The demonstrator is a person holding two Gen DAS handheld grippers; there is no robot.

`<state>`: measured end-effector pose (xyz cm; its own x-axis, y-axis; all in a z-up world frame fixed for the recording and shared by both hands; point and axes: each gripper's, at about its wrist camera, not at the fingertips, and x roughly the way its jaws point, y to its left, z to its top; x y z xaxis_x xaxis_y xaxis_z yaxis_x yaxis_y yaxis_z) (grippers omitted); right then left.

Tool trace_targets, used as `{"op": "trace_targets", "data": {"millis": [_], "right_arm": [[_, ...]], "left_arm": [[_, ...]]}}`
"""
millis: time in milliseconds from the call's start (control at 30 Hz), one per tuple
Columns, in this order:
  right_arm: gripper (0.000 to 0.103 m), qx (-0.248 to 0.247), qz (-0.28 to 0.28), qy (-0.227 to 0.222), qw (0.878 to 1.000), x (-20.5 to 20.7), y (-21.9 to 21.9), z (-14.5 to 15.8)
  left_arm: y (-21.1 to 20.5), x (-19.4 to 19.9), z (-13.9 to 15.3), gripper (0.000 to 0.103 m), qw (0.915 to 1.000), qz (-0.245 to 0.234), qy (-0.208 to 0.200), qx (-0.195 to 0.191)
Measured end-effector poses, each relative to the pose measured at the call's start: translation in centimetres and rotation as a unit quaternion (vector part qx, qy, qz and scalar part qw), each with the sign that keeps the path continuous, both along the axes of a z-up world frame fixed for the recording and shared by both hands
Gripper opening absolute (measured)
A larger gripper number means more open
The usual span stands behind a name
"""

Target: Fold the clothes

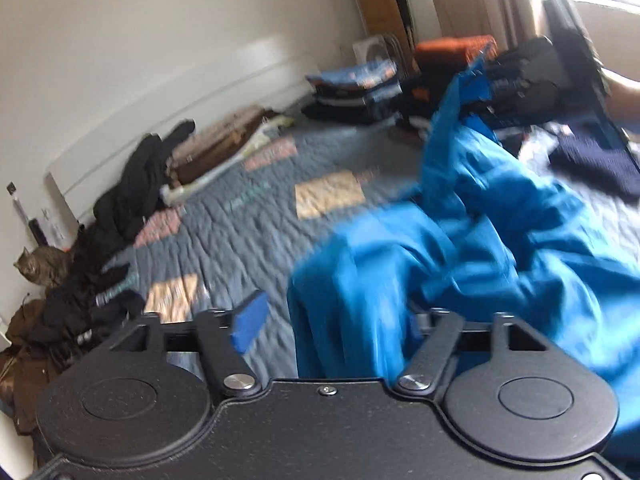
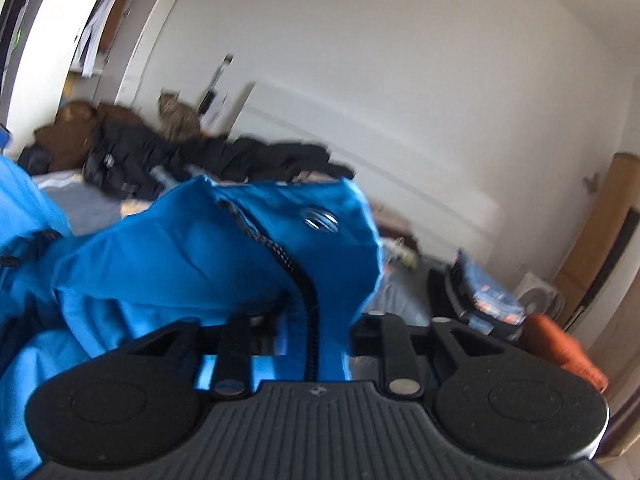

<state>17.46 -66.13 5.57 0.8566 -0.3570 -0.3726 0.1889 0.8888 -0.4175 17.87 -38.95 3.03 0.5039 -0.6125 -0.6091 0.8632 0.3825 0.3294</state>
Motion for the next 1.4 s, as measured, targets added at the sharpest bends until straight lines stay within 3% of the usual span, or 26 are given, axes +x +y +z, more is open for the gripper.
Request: {"op": "trace_targets", "data": {"millis": [33,133,233,367,533,600,733,800,900,933,1000,1033,1067,1167,1300,1400], "right_arm": [[0.028,-0.005,-0.01,0.006,1.0,0.2,0.2,-1.3],[0.028,-0.003,-0.041,0.018,0.999,0.5,0.9,-4.0],[0.028,0.027,-0.058,0.013,0.998,-2.0,-0.3,-3.3],[0.033,0.082,-0.046,-0.004,0.996,-7.8,0.5,-3.0],[0.052,0.175,0.009,-0.016,0.984,-14.2,4.8,-4.1],[0.055,0.199,0.034,-0.013,0.979,-16.1,7.3,-4.5],[0.062,0.226,0.083,-0.006,0.97,-17.6,12.2,-5.8],[0.065,0.239,0.098,-0.008,0.966,-17.4,13.8,-6.6],[0.068,0.257,0.116,-0.014,0.959,-17.1,15.4,-7.8],[0.069,0.264,0.12,-0.012,0.957,-16.8,15.6,-8.3],[0.069,0.27,0.125,-0.002,0.955,-16.0,15.8,-8.9],[0.069,0.271,0.129,0.0,0.954,-15.7,15.8,-9.1],[0.069,0.27,0.134,0.001,0.953,-15.5,15.9,-9.1],[0.069,0.283,0.132,-0.017,0.95,-15.2,15.4,-8.9],[0.069,0.321,0.136,-0.023,0.937,-14.9,14.7,-9.0],[0.069,0.32,0.149,-0.011,0.936,-14.9,15.0,-9.2]], "left_arm": [[1.2,-0.3,0.1,0.09,1.0,0.007,0.001,0.0],[5.4,-1.3,1.6,0.09,0.999,0.039,0.005,-0.023],[9.6,-2.6,1.9,0.1,0.9941,0.079,0.025,-0.071],[12.8,-5.4,-0.7,0.1,0.9909,0.094,0.055,-0.079],[13.2,-7.8,-6.5,0.1,0.9942,0.083,0.069,-0.002],[12.8,-8.4,-8.3,0.1,0.9941,0.063,0.084,0.028],[11.1,-9.5,-10.9,0.1,0.9921,0.022,0.097,0.077],[10.3,-9.3,-12.5,0.1,0.9885,0.013,0.119,0.092],[9.2,-8.9,-14.5,0.1,0.9848,-0.006,0.119,0.126],[9.1,-8.9,-15.1,0.097,0.9841,-0.013,0.118,0.132],[9.2,-8.6,-15.9,0.07,0.9828,-0.025,0.122,0.136],[9.3,-8.2,-16.1,0.048,0.9814,-0.027,0.132,0.137],[9.6,-7.7,-16.0,0.036,0.9805,-0.028,0.143,0.133],[10.7,-6.3,-15.1,0.023,0.9818,-0.026,0.151,0.112],[12.6,-4.7,-11.9,0.017,0.992,-0.002,0.104,0.072],[13.8,-2.9,-9.1,0.015,0.9972,0.027,0.054,0.044]]}}
